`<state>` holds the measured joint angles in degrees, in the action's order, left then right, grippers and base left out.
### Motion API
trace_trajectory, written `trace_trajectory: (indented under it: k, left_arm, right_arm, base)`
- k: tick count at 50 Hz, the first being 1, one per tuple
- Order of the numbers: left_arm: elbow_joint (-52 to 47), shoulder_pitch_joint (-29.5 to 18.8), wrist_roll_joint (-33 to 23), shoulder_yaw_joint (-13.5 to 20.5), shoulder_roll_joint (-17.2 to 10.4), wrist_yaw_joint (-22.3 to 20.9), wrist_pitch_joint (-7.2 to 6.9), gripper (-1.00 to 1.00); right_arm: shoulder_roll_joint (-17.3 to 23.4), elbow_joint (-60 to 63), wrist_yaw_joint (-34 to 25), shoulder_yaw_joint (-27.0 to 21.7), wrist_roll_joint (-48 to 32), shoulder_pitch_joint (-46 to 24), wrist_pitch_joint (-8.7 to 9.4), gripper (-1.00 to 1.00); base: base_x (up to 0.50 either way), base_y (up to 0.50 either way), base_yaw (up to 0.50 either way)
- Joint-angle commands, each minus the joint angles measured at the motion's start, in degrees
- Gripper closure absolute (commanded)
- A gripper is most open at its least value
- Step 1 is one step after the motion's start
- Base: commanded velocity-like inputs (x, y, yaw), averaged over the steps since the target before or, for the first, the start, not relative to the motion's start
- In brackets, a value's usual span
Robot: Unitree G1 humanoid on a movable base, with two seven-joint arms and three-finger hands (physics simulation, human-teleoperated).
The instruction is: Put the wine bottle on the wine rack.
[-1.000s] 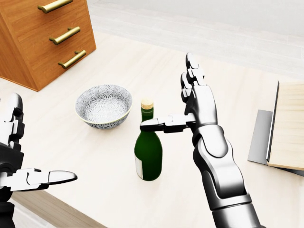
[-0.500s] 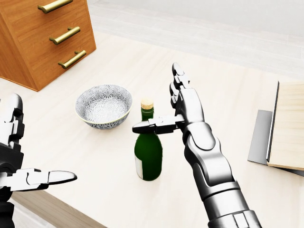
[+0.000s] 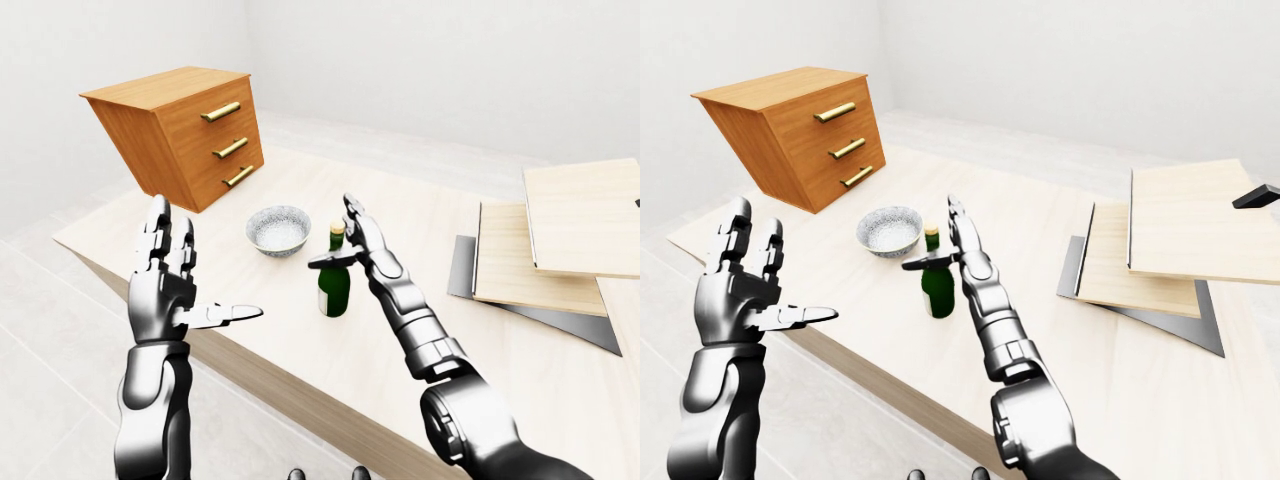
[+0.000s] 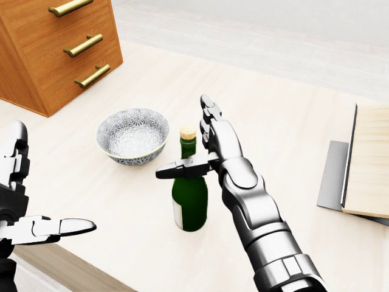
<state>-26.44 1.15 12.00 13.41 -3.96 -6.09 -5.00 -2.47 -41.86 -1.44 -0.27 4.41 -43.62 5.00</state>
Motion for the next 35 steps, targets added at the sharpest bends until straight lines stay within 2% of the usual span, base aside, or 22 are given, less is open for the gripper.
trace_trajectory:
  k: [1,5,6,7,8,10,13,15,20,24,27,28,29,31,35]
  left_arm:
    - [0.27,0.06,0.27,0.26,-0.05,-0.14,0.0,-1.0]
    - [0.24,0.06,0.22,0.15,-0.02,-0.06,0.0,-1.0]
    - [0.23,0.07,0.23,0.14,-0.03,-0.08,0.0,-1.0]
    - [0.27,0.03,0.28,0.17,-0.03,-0.07,0.0,-1.0]
    - [0.27,0.03,0.29,0.18,-0.03,-0.07,0.0,-1.0]
    - [0.4,0.04,0.27,0.17,-0.03,-0.1,0.0,-1.0]
    - [0.8,0.23,0.12,0.04,0.05,-0.21,0.0,-1.0]
    - [0.81,0.29,0.11,0.02,0.07,-0.21,0.0,-1.0]
    - [0.35,0.28,0.24,0.02,0.04,-0.11,0.0,-1.0]
    - [0.14,0.44,0.09,-0.14,0.08,-0.17,0.0,-1.0]
    - [0.17,0.42,0.16,-0.05,0.09,-0.17,0.0,-1.0]
    - [0.16,0.45,0.13,-0.04,0.1,-0.17,0.0,-1.0]
    - [0.09,0.47,0.17,-0.01,0.1,-0.17,0.0,-1.0]
    - [0.08,0.51,0.15,0.01,0.1,-0.2,0.0,-1.0]
    - [0.19,0.58,0.12,-0.01,0.14,-0.29,0.0,-1.0]
  right_arm:
    - [-0.75,-3.07,-0.99,0.15,-0.22,-1.11,0.0,-1.0]
    - [-0.77,-1.62,-1.61,0.28,-0.13,-0.52,0.0,-1.0]
    - [-0.75,-1.47,-1.66,0.31,-0.19,-0.44,0.0,-0.59]
    - [-0.76,-1.58,-1.75,0.4,-0.31,-0.28,0.0,-0.04]
    - [-0.76,-1.61,-1.75,0.39,-0.32,-0.29,0.0,-0.04]
    - [-0.77,-1.21,-1.88,0.35,-0.27,-0.21,0.0,0.14]
    - [-0.81,-1.16,-2.07,0.39,-0.37,0.16,0.0,0.16]
    - [-0.78,-1.07,-2.11,0.38,-0.42,0.21,0.0,0.33]
    - [-0.78,-0.29,-2.21,0.48,-0.54,0.47,0.0,0.5]
    - [-0.85,0.13,-2.26,0.59,-0.7,0.69,0.0,0.51]
    - [-0.86,0.32,-2.35,0.55,-0.68,0.77,0.0,0.6]
    - [-0.87,0.19,-2.33,0.56,-0.73,0.81,0.0,0.69]
    - [-0.87,0.04,-2.37,0.51,-0.72,0.81,0.0,0.86]
    - [-0.82,0.05,-2.39,0.49,-0.77,0.82,0.0,1.0]
    - [-0.74,0.92,-2.42,0.62,-0.91,0.88,0.0,1.0]
  base:
    - [0.0,0.0,0.0]
    - [0.0,0.0,0.0]
    - [0.0,0.0,0.0]
    - [0.0,0.0,0.0]
    - [0.0,0.0,0.0]
    - [0.0,0.0,0.0]
    - [0.0,0.0,0.0]
    - [0.0,0.0,0.0]
    - [0.0,0.0,0.0]
    - [0.0,0.0,0.0]
    - [0.0,0.0,0.0]
    - [0.0,0.0,0.0]
    - [0.0,0.0,0.0]
    - [0.0,0.0,0.0]
    - [0.0,0.0,0.0]
